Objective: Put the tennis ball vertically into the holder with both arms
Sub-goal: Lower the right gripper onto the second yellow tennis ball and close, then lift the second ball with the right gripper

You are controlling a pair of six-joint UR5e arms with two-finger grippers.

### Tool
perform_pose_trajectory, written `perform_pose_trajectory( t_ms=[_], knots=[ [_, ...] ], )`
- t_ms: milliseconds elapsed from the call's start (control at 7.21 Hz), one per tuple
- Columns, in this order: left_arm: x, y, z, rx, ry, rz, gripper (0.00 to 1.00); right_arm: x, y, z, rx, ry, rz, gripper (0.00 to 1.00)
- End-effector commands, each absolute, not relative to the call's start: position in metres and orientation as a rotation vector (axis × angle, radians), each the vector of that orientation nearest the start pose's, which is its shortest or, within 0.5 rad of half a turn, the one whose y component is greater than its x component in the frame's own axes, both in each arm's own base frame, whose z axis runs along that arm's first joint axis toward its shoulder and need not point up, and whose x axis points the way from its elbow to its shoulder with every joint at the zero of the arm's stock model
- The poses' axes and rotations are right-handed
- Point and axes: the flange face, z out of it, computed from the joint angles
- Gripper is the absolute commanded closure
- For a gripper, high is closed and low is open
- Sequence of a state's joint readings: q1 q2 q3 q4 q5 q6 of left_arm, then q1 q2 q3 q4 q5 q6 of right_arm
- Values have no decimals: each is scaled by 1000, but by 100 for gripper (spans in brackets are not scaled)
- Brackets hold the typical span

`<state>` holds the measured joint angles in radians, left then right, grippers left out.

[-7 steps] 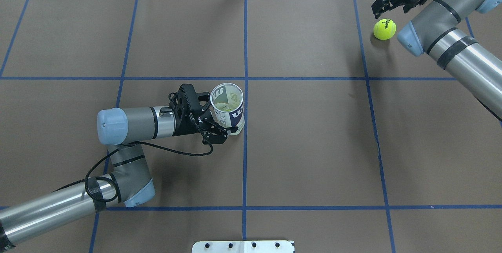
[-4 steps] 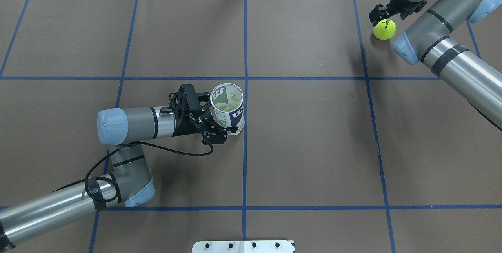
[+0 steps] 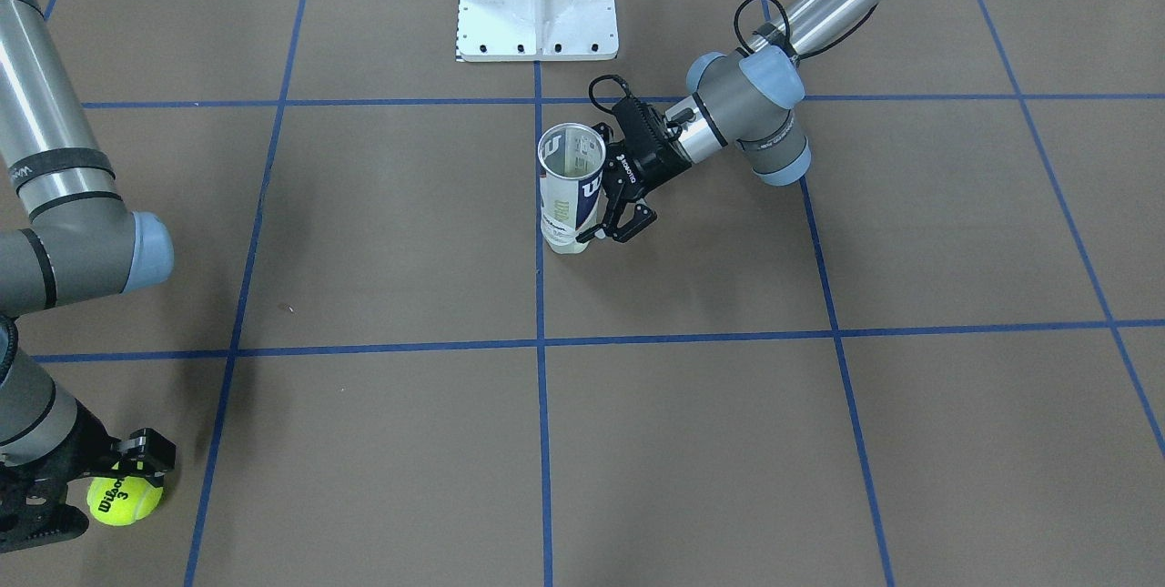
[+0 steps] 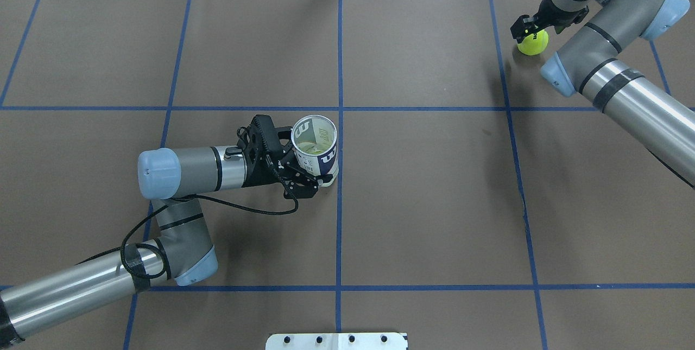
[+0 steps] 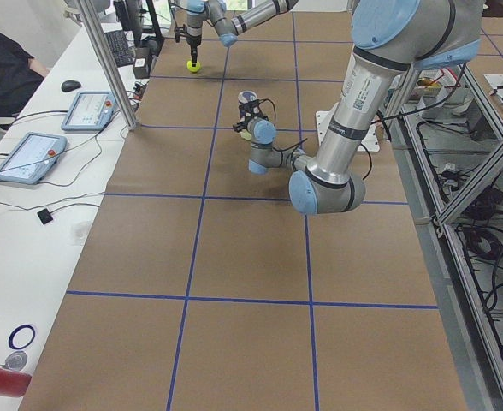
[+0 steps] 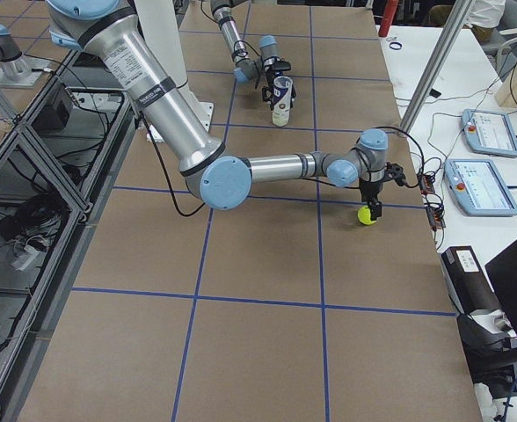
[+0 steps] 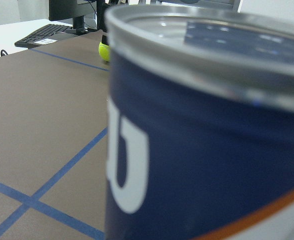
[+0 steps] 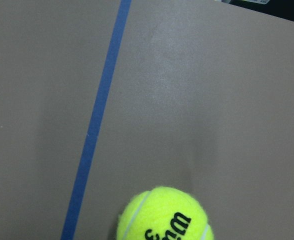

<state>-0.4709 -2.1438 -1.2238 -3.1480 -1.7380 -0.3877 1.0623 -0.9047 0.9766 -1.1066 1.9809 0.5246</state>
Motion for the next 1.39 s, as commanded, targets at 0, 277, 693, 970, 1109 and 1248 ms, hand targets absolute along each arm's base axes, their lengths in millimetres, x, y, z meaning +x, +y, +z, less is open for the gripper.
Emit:
perform_pose_trajectory(
  t_ms=[0, 277, 693, 970, 1109, 1248],
  knots=[
    [559, -415, 311, 1274, 1337, 655, 1, -308, -732, 506, 261, -597, -99, 2],
    [558, -416, 311, 1277, 1335, 650, 1, -309, -731, 508, 259, -593, -100, 3],
    [559, -416, 312, 1277, 1333, 649, 1, -310, -731, 507, 263, -592, -97, 89],
    [558, -416, 311, 1278, 1334, 649, 1, -306, -740, 487, 283, -609, -89, 100],
    [558, -417, 313, 1277, 1333, 650, 1, -289, -758, 453, 316, -642, -70, 100],
    [557, -416, 313, 1278, 1332, 648, 1, -267, -764, 428, 323, -715, -62, 100]
  ],
)
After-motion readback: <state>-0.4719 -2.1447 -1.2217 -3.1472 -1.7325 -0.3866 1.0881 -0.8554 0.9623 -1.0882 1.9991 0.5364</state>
